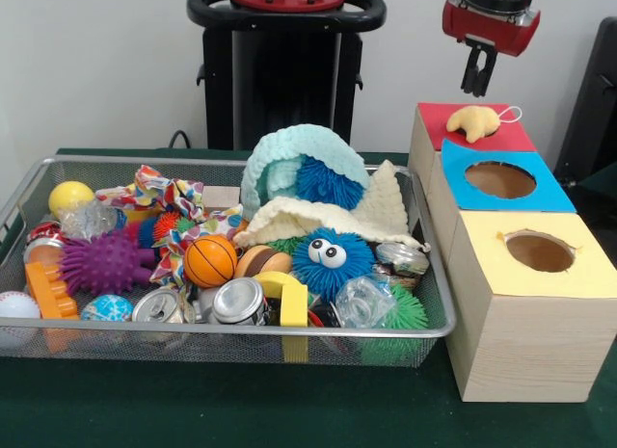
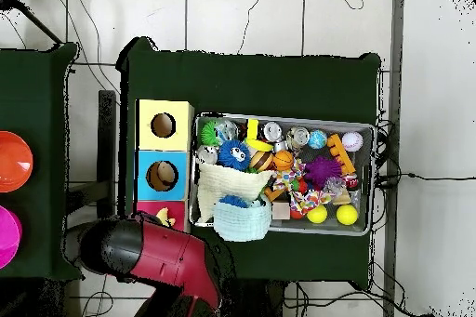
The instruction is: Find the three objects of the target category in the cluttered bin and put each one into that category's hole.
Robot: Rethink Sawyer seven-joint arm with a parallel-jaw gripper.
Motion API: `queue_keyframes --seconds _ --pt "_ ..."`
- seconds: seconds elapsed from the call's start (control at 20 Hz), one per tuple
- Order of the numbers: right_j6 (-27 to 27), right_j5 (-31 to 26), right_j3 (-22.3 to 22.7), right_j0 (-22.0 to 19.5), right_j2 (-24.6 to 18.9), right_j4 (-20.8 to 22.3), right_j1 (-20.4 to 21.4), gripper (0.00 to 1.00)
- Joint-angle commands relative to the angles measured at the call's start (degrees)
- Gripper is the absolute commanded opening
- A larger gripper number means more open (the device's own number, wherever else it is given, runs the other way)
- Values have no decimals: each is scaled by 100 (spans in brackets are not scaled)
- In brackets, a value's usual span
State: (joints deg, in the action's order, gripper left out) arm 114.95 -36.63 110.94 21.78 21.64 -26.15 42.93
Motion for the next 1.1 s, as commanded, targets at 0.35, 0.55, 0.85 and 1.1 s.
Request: queue_keyframes --seconds 0.35,0.55,0.85,1.1 --pt "1303 517 -123 -190 -456 -346 36 0" --pt "1405 783 -74 -116 -428 -410 28 0" --pt "1514 1264 21 14 -368 -434 21 0" --pt "1466 1375 83 -24 -433 -475 50 0"
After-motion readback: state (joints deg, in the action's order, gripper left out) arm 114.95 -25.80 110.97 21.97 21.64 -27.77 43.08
